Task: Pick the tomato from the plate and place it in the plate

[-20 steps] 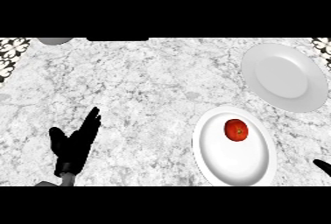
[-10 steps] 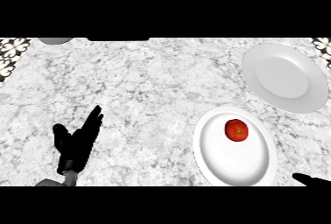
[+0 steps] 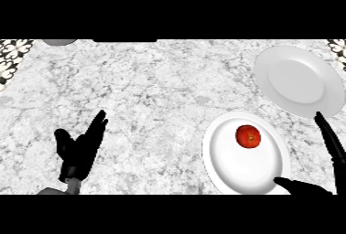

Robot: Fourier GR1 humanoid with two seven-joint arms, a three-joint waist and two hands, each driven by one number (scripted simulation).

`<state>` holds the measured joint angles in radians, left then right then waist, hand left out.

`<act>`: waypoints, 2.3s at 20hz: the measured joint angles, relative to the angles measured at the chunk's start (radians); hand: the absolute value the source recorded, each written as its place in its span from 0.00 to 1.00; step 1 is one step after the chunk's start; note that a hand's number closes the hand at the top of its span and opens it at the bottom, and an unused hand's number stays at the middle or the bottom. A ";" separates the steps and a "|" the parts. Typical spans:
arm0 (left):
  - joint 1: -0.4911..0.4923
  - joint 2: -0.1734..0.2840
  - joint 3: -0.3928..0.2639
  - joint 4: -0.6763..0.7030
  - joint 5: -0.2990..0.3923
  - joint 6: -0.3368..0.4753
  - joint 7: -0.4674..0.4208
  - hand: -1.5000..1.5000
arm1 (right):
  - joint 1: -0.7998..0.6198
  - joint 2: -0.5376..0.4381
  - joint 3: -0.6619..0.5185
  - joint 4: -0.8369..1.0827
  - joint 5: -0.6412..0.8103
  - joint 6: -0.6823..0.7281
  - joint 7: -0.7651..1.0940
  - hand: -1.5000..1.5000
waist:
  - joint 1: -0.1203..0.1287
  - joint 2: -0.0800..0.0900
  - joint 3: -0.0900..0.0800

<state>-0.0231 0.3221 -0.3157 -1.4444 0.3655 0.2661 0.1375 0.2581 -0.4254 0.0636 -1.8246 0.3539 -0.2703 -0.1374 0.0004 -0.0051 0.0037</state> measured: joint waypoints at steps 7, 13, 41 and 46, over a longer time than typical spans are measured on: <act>-0.003 -0.025 0.030 0.011 -0.030 -0.029 0.003 0.50 | -0.067 0.070 0.074 0.050 0.092 0.039 0.084 0.00 | 0.001 -0.001 0.001; 0.009 -0.052 0.055 0.007 -0.066 -0.048 0.002 0.50 | -0.112 0.127 0.100 0.050 0.179 0.047 0.155 0.00 | 0.000 0.000 0.001; 0.036 -0.132 0.139 -0.035 -0.171 -0.113 0.067 0.50 | -0.310 0.220 0.086 0.378 0.469 0.020 0.150 1.00 | -0.002 -0.008 -0.011; 0.043 -0.141 0.153 -0.034 -0.179 -0.132 0.058 0.50 | -0.308 0.245 0.071 0.390 0.511 -0.061 0.120 1.00 | -0.001 -0.006 -0.007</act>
<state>0.0204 0.1807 -0.1624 -1.4786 0.1860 0.1346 0.1953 -0.0500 -0.1803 0.1350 -1.4346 0.8650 -0.3311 -0.0175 -0.0003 -0.0109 -0.0031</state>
